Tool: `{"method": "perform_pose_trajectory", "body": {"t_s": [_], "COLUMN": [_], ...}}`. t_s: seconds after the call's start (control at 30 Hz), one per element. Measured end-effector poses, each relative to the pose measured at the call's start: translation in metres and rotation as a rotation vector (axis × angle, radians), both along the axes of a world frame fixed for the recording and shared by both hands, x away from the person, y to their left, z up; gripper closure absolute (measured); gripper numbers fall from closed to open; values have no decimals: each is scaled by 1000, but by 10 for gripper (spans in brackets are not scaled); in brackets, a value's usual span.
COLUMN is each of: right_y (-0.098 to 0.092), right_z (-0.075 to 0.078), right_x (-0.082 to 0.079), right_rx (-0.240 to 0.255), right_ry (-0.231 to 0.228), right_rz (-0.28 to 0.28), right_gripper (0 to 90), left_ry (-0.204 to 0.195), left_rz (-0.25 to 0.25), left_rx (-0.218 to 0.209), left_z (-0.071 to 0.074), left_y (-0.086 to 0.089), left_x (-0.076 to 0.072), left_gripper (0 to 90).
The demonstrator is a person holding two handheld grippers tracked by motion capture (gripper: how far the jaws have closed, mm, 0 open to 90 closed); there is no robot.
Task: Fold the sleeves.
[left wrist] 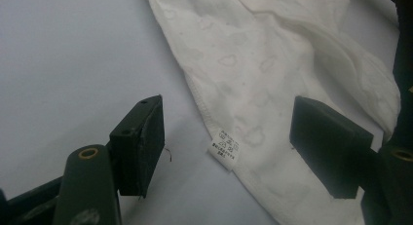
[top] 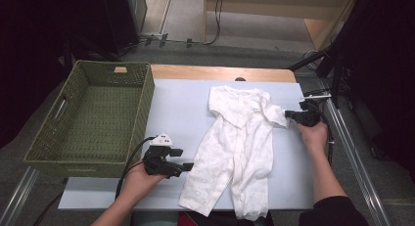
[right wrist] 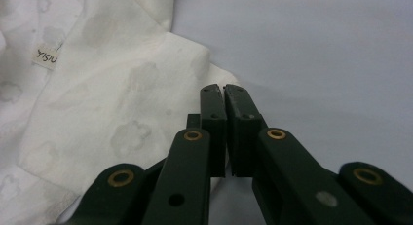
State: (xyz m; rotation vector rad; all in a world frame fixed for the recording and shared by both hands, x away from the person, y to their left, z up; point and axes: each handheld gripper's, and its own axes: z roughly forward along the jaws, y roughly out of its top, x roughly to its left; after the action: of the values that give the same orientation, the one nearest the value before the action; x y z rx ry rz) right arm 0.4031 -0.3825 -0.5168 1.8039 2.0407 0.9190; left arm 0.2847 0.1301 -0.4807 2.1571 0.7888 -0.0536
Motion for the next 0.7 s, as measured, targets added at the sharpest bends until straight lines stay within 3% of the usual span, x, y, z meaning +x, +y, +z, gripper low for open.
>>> {"method": "perform_pose_trajectory", "body": {"t_s": [0.07,0.2,0.27,0.5,0.7], "right_y": [0,-5,-5,2,10], "right_z": [0,1,2,20,34], "right_x": [0,1,1,-4,-8], "right_rx": [1,65,72,63,97], "right_ry": [3,26,30,-30,-70], "right_rz": [0,-21,-22,33,63], "right_gripper": [849,855,855,855,855], "left_ry": [1,1,1,1,0], "left_rz": [0,-5,-4,2,-2], "left_rx": [1,-2,-2,2,-1], "left_z": [0,0,0,-1,0], "left_y": [0,-1,-1,0,0], "left_x": [0,0,0,2,2], "left_gripper": [291,291,291,291,291]}}
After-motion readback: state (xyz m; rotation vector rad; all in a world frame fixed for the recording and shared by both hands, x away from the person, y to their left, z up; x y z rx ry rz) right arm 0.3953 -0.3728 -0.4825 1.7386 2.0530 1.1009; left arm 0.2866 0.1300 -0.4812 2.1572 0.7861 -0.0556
